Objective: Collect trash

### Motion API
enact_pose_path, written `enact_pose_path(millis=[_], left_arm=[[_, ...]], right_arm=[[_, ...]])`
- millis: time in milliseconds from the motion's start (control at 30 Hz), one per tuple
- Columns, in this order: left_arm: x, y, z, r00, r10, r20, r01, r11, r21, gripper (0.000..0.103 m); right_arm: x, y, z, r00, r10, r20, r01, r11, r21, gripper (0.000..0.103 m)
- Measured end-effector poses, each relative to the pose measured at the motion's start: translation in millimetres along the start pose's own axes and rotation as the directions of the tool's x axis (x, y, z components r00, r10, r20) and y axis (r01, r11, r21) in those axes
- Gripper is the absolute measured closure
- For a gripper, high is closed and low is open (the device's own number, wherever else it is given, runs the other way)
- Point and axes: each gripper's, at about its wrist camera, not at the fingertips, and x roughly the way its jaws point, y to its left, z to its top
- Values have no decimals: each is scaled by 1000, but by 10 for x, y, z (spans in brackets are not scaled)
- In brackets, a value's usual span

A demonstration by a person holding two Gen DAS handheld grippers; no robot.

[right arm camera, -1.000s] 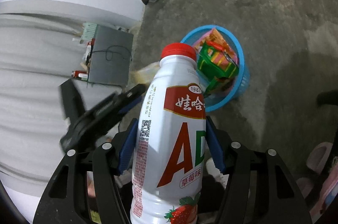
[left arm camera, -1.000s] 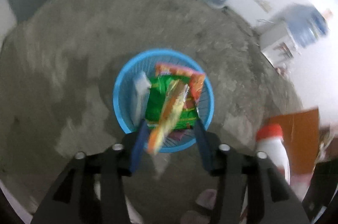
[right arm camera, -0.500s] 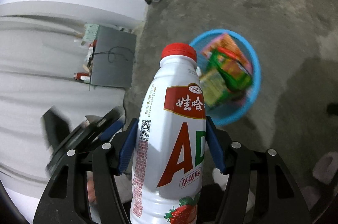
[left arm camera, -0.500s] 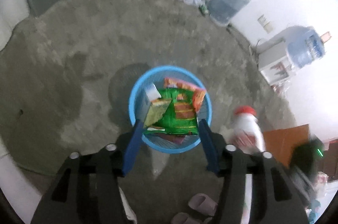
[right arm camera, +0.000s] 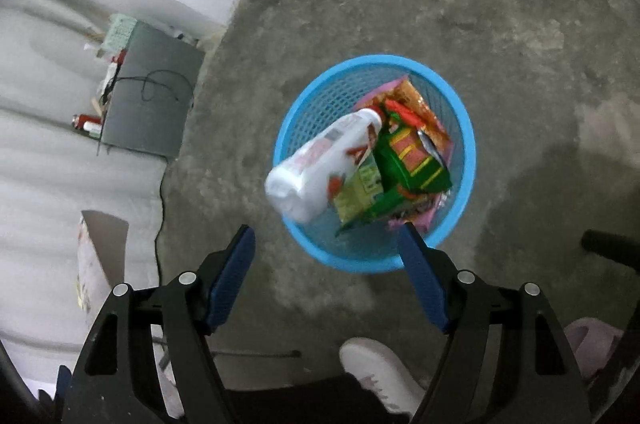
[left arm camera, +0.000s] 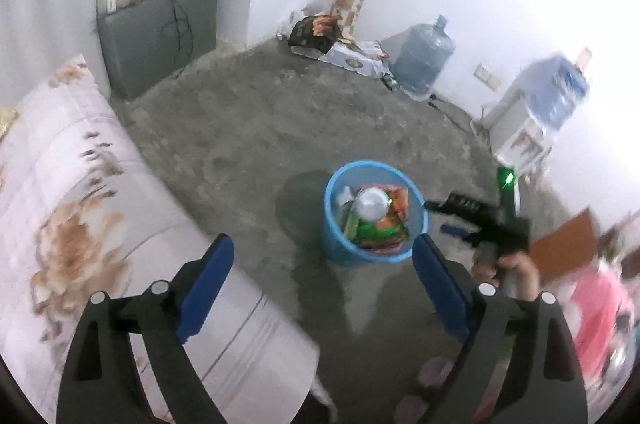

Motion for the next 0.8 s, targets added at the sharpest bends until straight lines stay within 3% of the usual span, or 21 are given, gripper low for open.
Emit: enact_pose_path(millis=[100, 267, 367, 500, 633, 700, 767, 800], left_arm=[[-193, 18, -209, 1000, -5, 18, 4, 1000, 10, 14], [-496, 154, -441, 996, 12, 89, -7, 999, -51, 10], [-736, 256, -588, 989, 55, 136, -44, 995, -85, 6], [-1102, 423, -756, 973, 118, 201, -94, 988, -123, 6], [-1471, 580, -951, 939, 245, 243, -195, 958, -212, 6], [-1654, 649, -1087, 911, 325, 256, -253, 927, -276, 6], [-1759, 675, -1170, 888, 380, 259, -298, 904, -306, 6], [-1806, 683, -1237, 863, 440, 248, -355, 878, -320, 6]], right_arm=[[-217, 106, -173, 999, -23, 35, 24, 999, -39, 32], [-424, 497, -494, 994, -84, 72, 96, 979, -181, 32], [-639, 890, -739, 986, -87, 142, 128, 942, -310, 31], [-993, 1441, -1098, 963, -49, 264, 179, 851, -494, 22], [-1311, 1861, -1505, 950, 70, 303, 149, 753, -641, 15], [-1456, 2014, -1714, 941, 145, 305, 119, 703, -701, 8], [-1577, 2113, -1938, 923, 206, 326, 118, 653, -748, 8], [-1627, 2163, -2070, 912, 236, 335, 123, 622, -773, 8]])
